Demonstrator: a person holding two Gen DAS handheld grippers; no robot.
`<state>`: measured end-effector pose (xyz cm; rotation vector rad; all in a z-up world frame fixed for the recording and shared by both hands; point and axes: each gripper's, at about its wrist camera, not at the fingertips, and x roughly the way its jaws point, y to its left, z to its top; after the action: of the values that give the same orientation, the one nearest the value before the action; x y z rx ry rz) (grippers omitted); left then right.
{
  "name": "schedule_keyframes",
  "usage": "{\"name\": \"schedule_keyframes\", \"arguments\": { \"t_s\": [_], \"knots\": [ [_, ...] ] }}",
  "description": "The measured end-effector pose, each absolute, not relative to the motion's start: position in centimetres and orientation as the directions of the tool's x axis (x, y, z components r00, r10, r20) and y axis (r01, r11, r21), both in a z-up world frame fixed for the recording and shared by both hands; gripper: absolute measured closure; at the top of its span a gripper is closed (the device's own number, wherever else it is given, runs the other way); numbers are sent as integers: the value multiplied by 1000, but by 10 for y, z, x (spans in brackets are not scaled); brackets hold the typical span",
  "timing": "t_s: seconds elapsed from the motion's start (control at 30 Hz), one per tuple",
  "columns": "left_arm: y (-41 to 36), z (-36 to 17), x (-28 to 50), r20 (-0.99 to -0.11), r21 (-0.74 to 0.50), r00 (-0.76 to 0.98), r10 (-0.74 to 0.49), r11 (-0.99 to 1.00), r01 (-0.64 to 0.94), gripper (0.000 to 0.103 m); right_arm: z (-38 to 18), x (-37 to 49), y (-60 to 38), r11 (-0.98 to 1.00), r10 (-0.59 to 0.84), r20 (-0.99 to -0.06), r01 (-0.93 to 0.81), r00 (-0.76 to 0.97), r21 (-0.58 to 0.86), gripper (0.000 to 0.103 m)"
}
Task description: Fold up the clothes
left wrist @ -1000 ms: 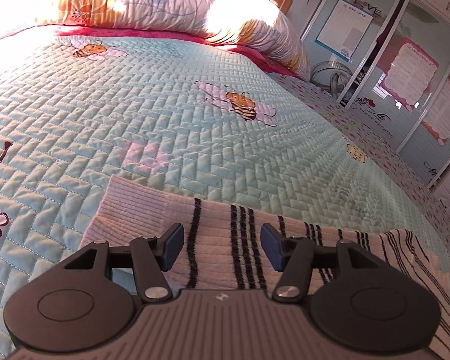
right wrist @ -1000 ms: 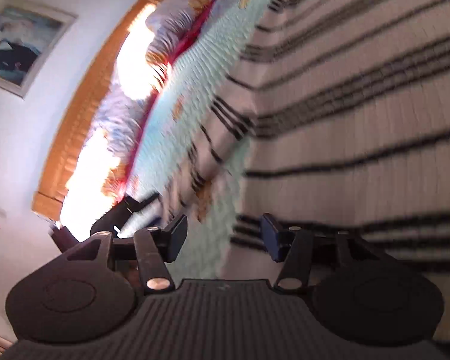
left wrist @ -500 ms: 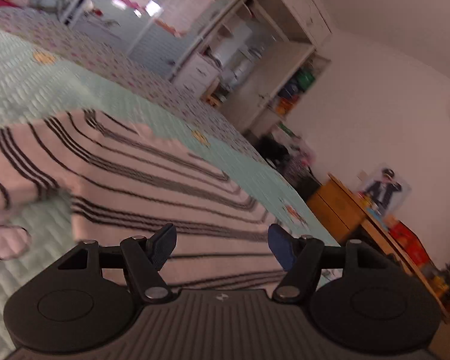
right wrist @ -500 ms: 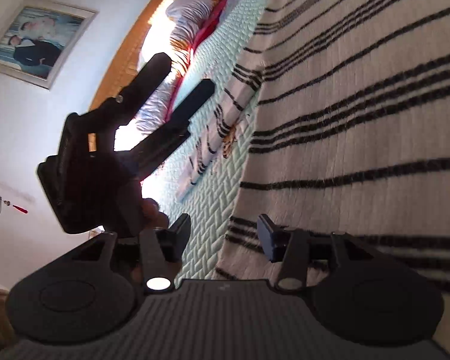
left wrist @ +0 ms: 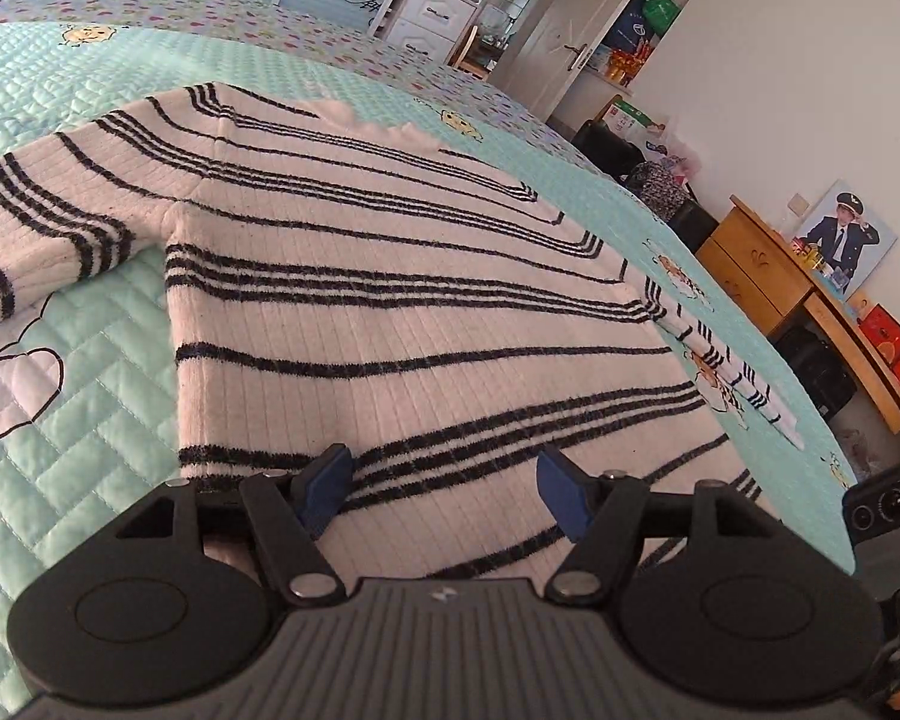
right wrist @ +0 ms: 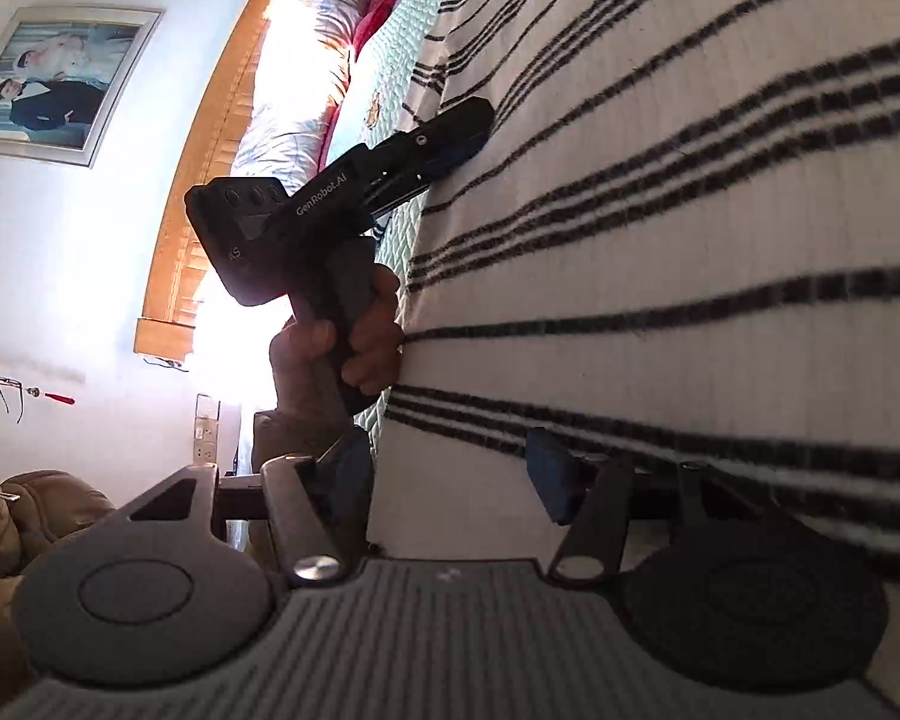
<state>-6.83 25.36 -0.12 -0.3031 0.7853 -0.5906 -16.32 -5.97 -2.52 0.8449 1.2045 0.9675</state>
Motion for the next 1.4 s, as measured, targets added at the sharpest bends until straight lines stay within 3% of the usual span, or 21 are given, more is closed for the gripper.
{"name": "schedule_keyframes", "arguments": {
  "t_s": [0.03,0.1,0.13,0.17,0.23,0.27,0.3,0.37,0.4,0.43,0.53,0.57,0.63,0.67,0.8,0.87,1.0,1.17,1.23,1.33,1.4],
  "knots": [
    [254,-1,-70,-570,-467,558,-603,797,384,32,-22,-166,-67,351,935,-338,-148,104,925,44],
    [255,2,-76,-569,-468,557,-605,795,386,32,-16,-172,-88,441,895,-422,-137,148,887,43],
    [256,2,-77,-568,-469,557,-606,794,386,32,-20,-174,-98,503,861,-486,-110,153,857,51],
    [256,2,-77,-569,-469,556,-606,794,386,32,-24,-177,-109,530,844,-515,-84,152,844,64],
    [256,2,-77,-569,-464,556,-606,795,391,32,-28,-183,-128,593,799,-582,-35,154,805,99],
    [255,2,-77,-569,-462,556,-605,795,392,32,-23,-185,-132,623,775,-609,-43,170,781,101],
    [255,2,-77,-569,-462,556,-605,795,393,32,-17,-186,-138,629,767,-611,-47,194,776,98],
    [255,2,-77,-569,-461,556,-605,795,393,32,-6,-183,-147,614,769,-581,-55,266,787,78],
    [255,2,-77,-569,-462,556,-605,795,393,32,-2,-179,-151,601,772,-559,-60,303,797,63],
    [255,2,-77,-569,-461,557,-605,795,393,32,1,-175,-155,587,773,-535,-66,340,807,58],
    [255,2,-77,-569,-461,556,-606,795,395,32,-7,-156,-157,588,748,-534,-21,393,809,58],
    [255,1,-77,-569,-463,555,-607,794,394,32,-13,-154,-159,615,724,-567,4,393,788,59],
    [255,1,-76,-568,-466,553,-609,792,394,32,-22,-156,-168,647,680,-612,61,405,760,99],
    [255,1,-76,-568,-467,552,-611,791,395,32,-24,-160,-176,645,664,-617,93,422,758,103],
    [257,1,-75,-564,-478,549,-617,786,392,32,-19,-184,-197,653,631,-625,121,459,748,96],
    [258,2,-75,-564,-486,550,-617,786,383,32,-22,-195,-205,684,597,-667,151,446,714,103],
    [272,17,-86,-563,-472,624,-541,831,295,32,-17,-206,-209,706,536,-690,189,486,682,103],
    [339,40,-121,-488,-533,809,-327,846,20,32,12,-204,-184,842,387,-750,126,536,524,93],
    [384,42,-139,-485,-606,859,-162,771,-197,31,29,-202,-165,882,355,-732,51,582,468,67],
    [438,37,-170,-617,-601,774,143,549,-581,32,49,-192,-137,878,397,-674,-45,623,476,62],
    [467,29,-203,-665,-620,697,270,322,-716,33,56,-182,-118,856,443,-642,-81,626,511,61]
  ]
}}
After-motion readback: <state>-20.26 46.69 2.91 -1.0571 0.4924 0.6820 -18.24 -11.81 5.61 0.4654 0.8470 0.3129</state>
